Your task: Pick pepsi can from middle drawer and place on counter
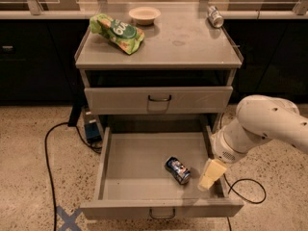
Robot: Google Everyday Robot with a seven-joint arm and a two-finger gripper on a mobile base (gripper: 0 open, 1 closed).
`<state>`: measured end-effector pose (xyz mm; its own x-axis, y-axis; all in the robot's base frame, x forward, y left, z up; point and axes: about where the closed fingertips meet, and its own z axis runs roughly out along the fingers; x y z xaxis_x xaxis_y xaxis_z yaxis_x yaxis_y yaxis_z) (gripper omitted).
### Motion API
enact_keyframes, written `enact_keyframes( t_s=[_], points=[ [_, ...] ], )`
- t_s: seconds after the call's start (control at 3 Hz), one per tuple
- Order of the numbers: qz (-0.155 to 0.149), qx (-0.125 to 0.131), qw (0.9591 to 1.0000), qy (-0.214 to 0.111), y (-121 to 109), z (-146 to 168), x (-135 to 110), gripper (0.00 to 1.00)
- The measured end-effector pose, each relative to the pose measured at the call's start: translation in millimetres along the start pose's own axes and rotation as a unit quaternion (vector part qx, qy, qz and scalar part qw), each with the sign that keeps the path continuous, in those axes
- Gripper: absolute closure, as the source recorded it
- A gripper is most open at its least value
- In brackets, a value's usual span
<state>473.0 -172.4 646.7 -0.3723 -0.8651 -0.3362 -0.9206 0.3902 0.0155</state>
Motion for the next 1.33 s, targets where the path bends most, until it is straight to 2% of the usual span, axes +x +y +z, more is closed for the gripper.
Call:
enact_keyframes(
  t_s=[0.33,0.67,1.0,1.33],
  points=[
    [0.005,-0.003,1.0000,0.000,-2,24,-1,0.00],
    [0.028,-0.007,0.9995,-0.017,-25,68,-15,0.00],
    [0.076,-0.011,0.9958,-0.050,-50,116,-29,0.00],
    [0.153,-0.016,0.9839,-0.090,-74,157,-26,0.00]
  ],
)
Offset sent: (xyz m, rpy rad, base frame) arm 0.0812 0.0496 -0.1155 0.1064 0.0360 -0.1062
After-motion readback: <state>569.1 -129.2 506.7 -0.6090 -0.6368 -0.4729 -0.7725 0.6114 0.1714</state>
